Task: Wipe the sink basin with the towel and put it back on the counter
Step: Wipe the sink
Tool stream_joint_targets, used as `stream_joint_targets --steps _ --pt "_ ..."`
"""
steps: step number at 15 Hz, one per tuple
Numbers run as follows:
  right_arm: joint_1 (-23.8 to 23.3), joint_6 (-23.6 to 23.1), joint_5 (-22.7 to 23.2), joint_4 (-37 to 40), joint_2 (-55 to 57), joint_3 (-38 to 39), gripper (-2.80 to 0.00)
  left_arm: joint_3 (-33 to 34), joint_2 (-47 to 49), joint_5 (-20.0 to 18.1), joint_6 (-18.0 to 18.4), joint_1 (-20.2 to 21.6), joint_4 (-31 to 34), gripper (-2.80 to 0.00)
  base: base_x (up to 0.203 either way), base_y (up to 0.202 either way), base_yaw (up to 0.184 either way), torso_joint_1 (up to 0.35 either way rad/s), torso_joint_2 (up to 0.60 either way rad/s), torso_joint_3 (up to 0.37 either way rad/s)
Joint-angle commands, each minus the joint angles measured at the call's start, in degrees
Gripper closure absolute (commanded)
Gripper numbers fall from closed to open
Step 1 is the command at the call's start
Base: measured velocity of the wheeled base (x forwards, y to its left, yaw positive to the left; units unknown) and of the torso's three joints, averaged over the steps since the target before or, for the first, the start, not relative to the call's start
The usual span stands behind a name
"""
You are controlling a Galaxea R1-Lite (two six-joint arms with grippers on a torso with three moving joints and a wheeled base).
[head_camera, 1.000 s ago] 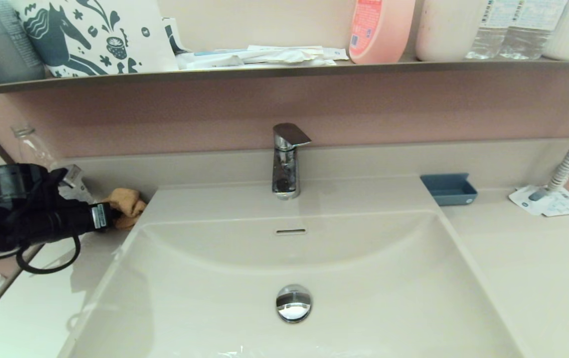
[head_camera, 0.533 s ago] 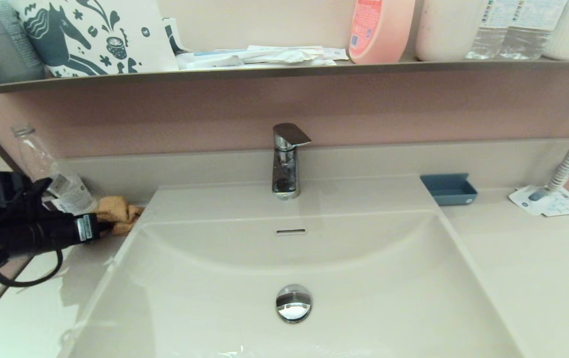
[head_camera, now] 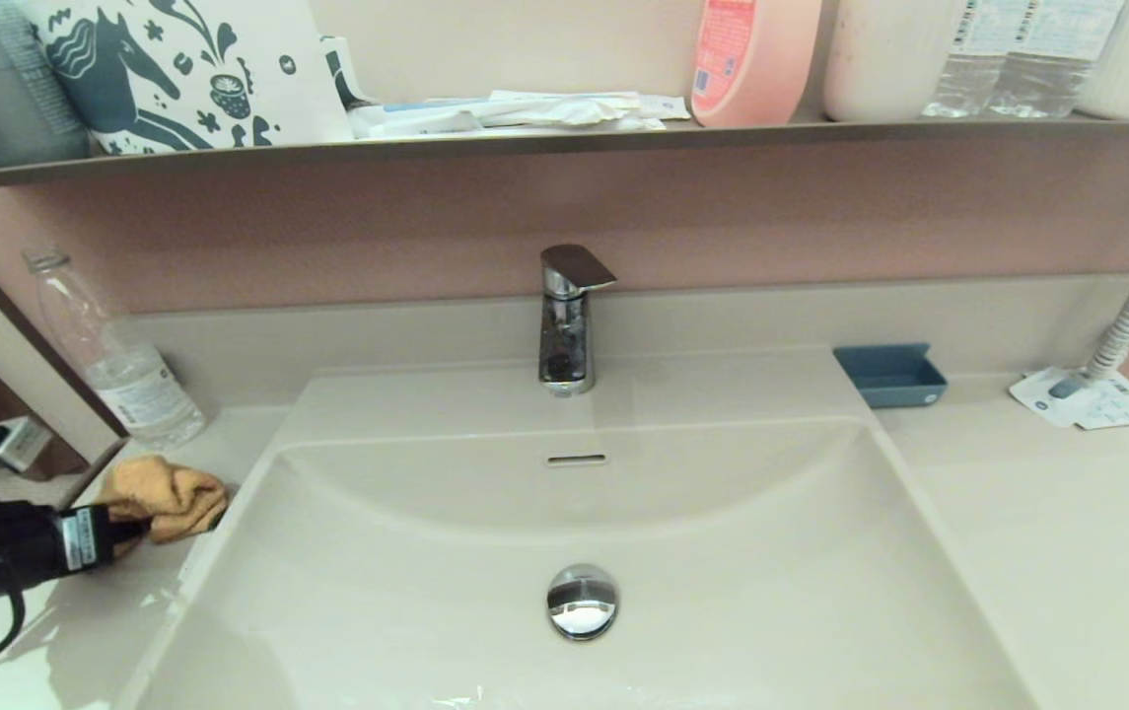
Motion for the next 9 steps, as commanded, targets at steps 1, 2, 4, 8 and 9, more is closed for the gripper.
stream_joint_targets --steps 1,2,4,8,9 --pt "0.0 0.03 -0.02 -0.11 0.05 0.0 0.0 1.06 -1.4 0.03 1.48 3.36 0.14 0.0 0.0 0.0 0.0 0.0 0.0 0.0" --pt "0.0 0.03 -0.02 -0.02 0.05 0.0 0.0 0.57 -0.66 -0.65 4.18 5.37 0.12 0.0 0.0 0.0 0.0 0.0 0.0 0.0" --pt "0.0 0.03 -0.02 -0.11 0.05 0.0 0.0 -1.64 1.59 -2.15 5.56 6.42 0.12 0.0 0.0 0.0 0.0 0.0 0.0 0.0" --pt "0.0 0.02 -0.02 -0.03 0.05 0.0 0.0 -7.08 6.81 -2.6 5.1 4.27 -0.07 0.0 0.0 0.0 0.0 0.0 0.0 0.0" --pt "0.0 0.03 -0.02 -0.1 0.05 0.0 0.0 -8.06 7.82 -2.58 4.73 3.35 -0.25 0.0 0.0 0.0 0.0 0.0 0.0 0.0"
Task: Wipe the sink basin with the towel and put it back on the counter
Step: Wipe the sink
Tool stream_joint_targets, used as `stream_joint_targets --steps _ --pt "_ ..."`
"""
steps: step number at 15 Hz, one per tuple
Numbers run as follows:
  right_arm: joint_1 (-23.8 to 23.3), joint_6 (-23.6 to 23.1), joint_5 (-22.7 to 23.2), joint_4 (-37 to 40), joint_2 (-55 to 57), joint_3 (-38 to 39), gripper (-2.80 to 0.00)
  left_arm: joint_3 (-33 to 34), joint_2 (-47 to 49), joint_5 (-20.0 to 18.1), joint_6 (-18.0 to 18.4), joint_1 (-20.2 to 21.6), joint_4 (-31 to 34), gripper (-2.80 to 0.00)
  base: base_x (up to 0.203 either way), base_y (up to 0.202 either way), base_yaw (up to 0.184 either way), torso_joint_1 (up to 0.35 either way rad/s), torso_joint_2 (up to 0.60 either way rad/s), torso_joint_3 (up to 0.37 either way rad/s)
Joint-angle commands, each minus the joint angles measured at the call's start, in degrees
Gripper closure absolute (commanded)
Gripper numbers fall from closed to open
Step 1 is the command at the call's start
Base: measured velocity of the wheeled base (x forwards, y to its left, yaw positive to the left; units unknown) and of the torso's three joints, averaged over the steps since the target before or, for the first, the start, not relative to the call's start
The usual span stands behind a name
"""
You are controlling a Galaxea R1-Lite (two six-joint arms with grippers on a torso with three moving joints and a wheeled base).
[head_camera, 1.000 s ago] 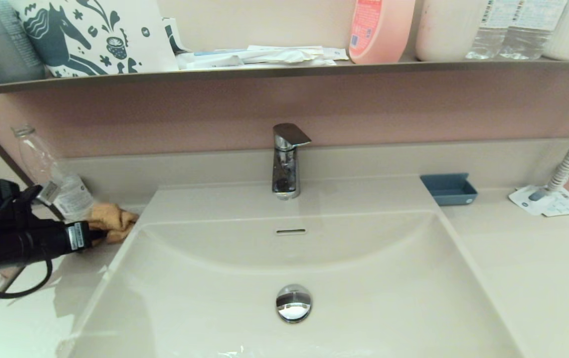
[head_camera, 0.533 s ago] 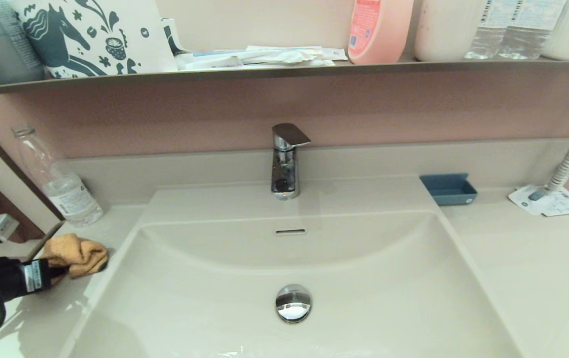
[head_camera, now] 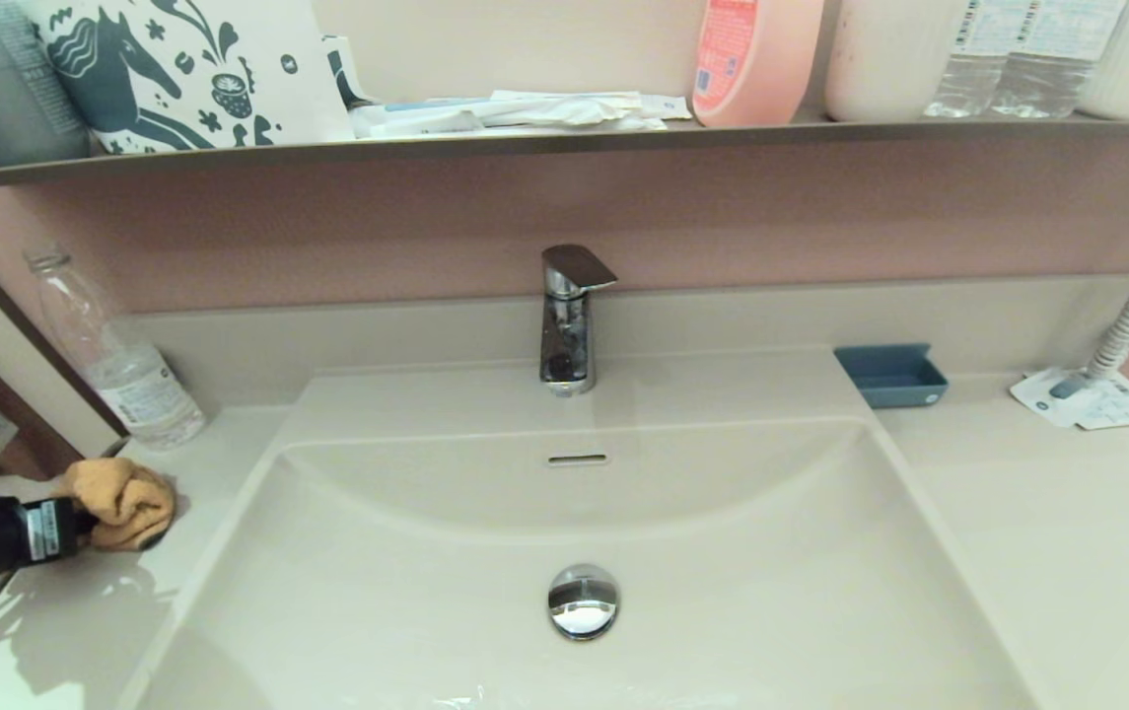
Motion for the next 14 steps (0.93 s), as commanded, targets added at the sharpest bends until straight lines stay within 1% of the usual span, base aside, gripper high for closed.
stream_joint_targets --steps 1,4,6,8,9,11,14 --pt "0.0 -0.03 -0.02 0.0 0.05 0.0 0.0 -2.3 3.25 -0.19 -0.43 -1.52 -0.1 0.0 0.0 0.0 0.0 0.0 0.0 0.0" --pt "0.0 -0.01 -0.02 -0.01 0.05 0.0 0.0 -7.4 5.28 0.17 -2.59 -3.22 0.36 0.0 0.0 0.0 0.0 0.0 0.0 0.0" --pt "-0.05 0.04 -0.02 -0.06 0.05 0.0 0.0 -8.69 5.45 0.36 -2.99 -4.42 0.49 0.0 0.0 0.0 0.0 0.0 0.0 0.0" --pt "0.0 0.06 -0.02 -0.08 0.05 0.0 0.0 -8.72 5.44 0.44 -2.91 -4.38 0.57 0.0 0.0 0.0 0.0 0.0 0.0 0.0" --pt "-0.08 0.06 -0.02 -0.01 0.05 0.0 0.0 -8.3 5.28 0.68 -2.9 -4.11 1.08 0.0 0.0 0.0 0.0 0.0 0.0 0.0" --pt "-0.09 0.06 -0.02 0.0 0.05 0.0 0.0 -6.96 3.5 0.61 -2.83 -2.45 4.17 0.0 0.0 0.0 0.0 0.0 0.0 0.0" --pt "-0.01 0.01 -0.02 -0.02 0.05 0.0 0.0 -2.9 -0.77 0.56 -2.35 1.2 7.69 0.0 0.0 0.0 0.0 0.0 0.0 0.0"
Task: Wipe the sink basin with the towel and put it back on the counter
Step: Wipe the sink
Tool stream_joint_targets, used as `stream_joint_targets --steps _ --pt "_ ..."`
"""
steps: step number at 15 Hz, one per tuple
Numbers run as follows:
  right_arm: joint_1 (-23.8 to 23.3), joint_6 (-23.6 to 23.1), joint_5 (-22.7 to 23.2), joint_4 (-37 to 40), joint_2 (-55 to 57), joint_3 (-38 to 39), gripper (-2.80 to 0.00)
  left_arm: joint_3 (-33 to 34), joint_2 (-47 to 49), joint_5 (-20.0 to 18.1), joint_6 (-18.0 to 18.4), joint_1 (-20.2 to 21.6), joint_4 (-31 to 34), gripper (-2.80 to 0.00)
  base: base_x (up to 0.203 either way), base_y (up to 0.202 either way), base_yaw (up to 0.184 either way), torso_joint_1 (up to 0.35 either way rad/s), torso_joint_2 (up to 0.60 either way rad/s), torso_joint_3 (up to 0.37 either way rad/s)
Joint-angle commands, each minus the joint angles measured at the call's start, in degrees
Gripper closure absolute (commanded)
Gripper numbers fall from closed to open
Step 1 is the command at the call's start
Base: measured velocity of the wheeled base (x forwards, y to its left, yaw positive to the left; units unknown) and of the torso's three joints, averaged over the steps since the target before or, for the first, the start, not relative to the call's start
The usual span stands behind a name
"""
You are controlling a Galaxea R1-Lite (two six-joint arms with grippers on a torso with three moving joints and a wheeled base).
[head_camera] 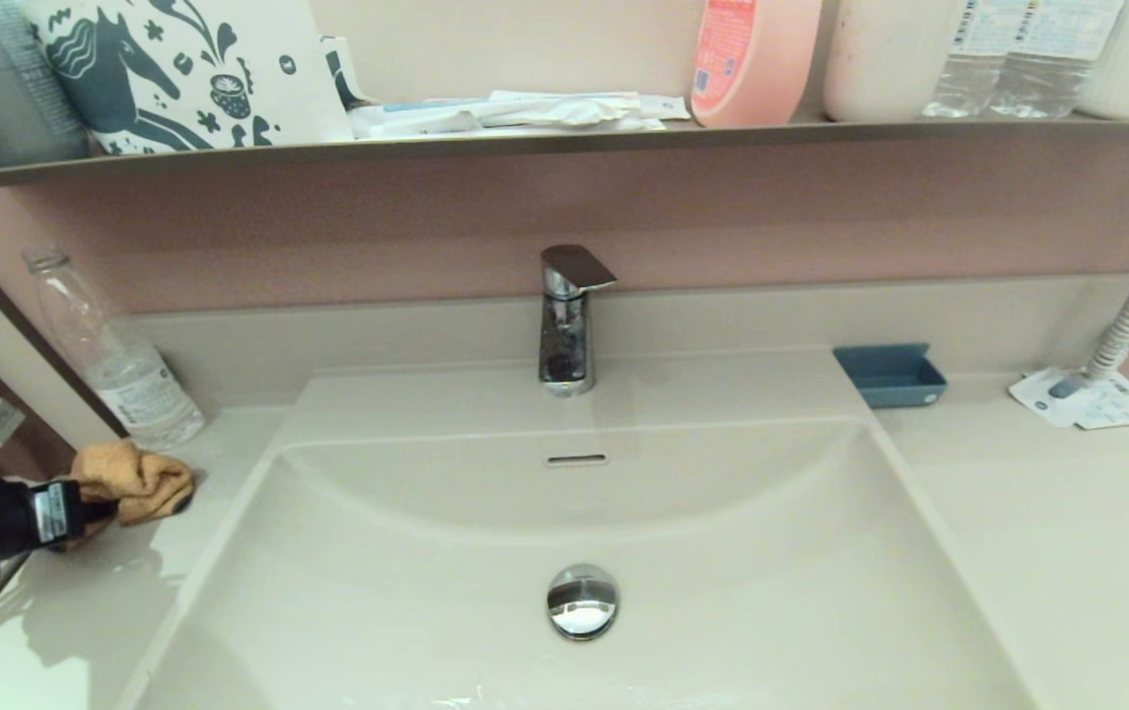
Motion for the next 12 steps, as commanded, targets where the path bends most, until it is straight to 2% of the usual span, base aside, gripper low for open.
stream_joint_targets --steps 1,6,8,9,12 --pt "0.0 -0.04 -0.01 -0.02 0.05 0.0 0.0 2.67 -3.29 0.1 0.96 2.42 0.84 0.0 0.0 0.0 0.0 0.0 0.0 0.0" --pt "-0.04 0.0 -0.01 -0.03 0.05 0.0 0.0 8.14 -4.26 -0.28 11.21 13.49 1.14 0.0 0.0 0.0 0.0 0.0 0.0 0.0" --pt "-0.09 0.03 -0.01 -0.03 0.05 0.0 0.0 9.99 -4.78 -1.82 15.65 18.28 1.2 0.0 0.0 0.0 0.0 0.0 0.0 0.0" --pt "0.0 0.03 -0.01 -0.02 0.05 0.0 0.0 10.72 -6.19 -3.05 17.03 20.24 1.87 0.0 0.0 0.0 0.0 0.0 0.0 0.0" --pt "0.0 -0.04 -0.01 -0.08 0.05 0.0 0.0 11.08 -12.17 -5.24 17.8 21.07 9.88 0.0 0.0 0.0 0.0 0.0 0.0 0.0"
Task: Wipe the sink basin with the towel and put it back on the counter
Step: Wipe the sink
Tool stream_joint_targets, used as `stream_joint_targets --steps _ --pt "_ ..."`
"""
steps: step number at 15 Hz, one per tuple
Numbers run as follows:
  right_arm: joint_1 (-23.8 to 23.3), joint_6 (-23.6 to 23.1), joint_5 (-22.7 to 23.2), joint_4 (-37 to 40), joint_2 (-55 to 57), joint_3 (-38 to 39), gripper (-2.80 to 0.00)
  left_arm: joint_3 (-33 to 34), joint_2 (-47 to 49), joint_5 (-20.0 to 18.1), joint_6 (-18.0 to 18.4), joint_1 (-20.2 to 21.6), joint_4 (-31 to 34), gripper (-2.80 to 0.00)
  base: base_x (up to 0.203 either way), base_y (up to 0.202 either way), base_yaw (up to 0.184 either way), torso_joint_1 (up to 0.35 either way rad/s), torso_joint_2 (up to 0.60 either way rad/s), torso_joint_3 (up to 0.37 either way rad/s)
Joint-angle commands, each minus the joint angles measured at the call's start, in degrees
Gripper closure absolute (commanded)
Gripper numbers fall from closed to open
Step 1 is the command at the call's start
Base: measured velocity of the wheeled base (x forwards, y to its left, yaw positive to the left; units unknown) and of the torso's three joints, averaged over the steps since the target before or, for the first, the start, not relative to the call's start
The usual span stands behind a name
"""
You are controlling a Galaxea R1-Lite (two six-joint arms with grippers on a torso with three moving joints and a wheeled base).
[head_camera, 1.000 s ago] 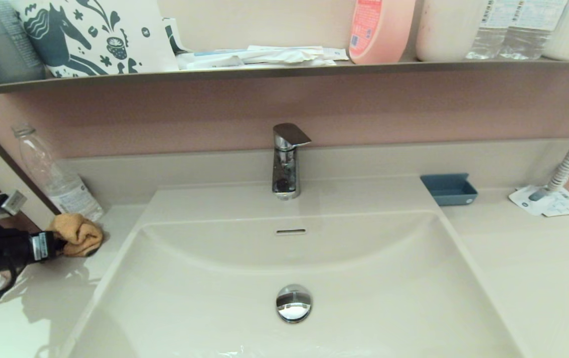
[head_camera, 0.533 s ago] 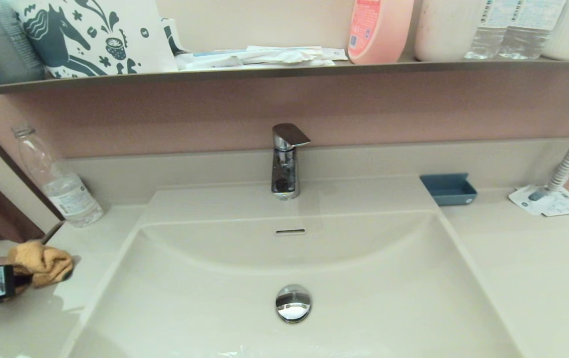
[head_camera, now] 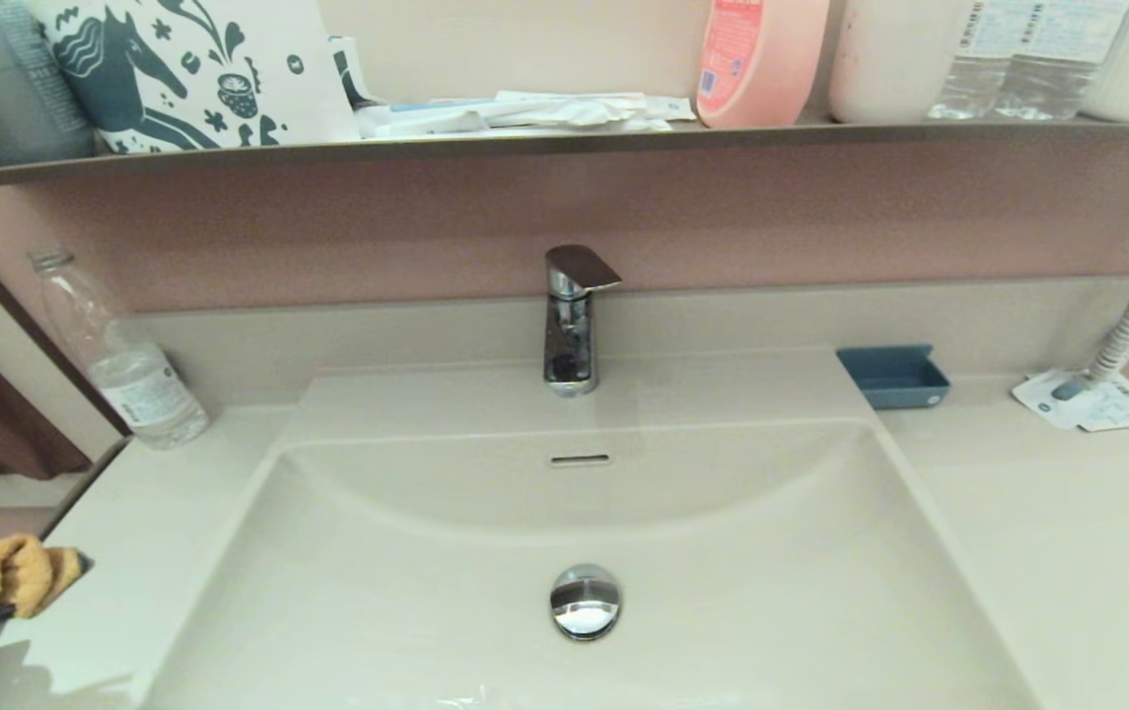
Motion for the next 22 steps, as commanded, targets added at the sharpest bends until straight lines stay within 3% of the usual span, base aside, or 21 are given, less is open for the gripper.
stream_joint_targets --steps 1,8,12,16,19,22 --pt "0.0 0.04 -0.07 -0.01 0.05 0.0 0.0 0.29 -4.81 -1.07 0.24 -0.42 3.74 0.0 0.0 0.0 0.0 0.0 0.0 0.0" --pt "0.0 0.04 -0.07 0.0 0.05 0.0 0.0 0.93 -9.85 -1.56 -1.22 -8.4 6.36 0.0 0.0 0.0 0.0 0.0 0.0 0.0" --pt "-0.01 0.04 -0.07 0.0 0.05 0.0 0.0 1.38 -10.11 -0.65 -7.19 -16.86 6.14 0.0 0.0 0.0 0.0 0.0 0.0 0.0" --pt "0.0 0.03 -0.07 0.0 0.05 0.0 0.0 3.38 -6.46 0.6 -8.78 -21.13 5.74 0.0 0.0 0.0 0.0 0.0 0.0 0.0" --pt "0.0 -0.04 -0.07 0.0 0.05 0.0 0.0 3.34 -2.11 0.8 -13.67 -25.36 -0.15 0.0 0.0 0.0 0.0 0.0 0.0 0.0" --pt "0.0 0.04 -0.07 -0.08 0.05 0.0 0.0 1.79 1.24 4.46 -20.73 -33.12 -7.88 0.0 0.0 0.0 0.0 0.0 0.0 0.0"
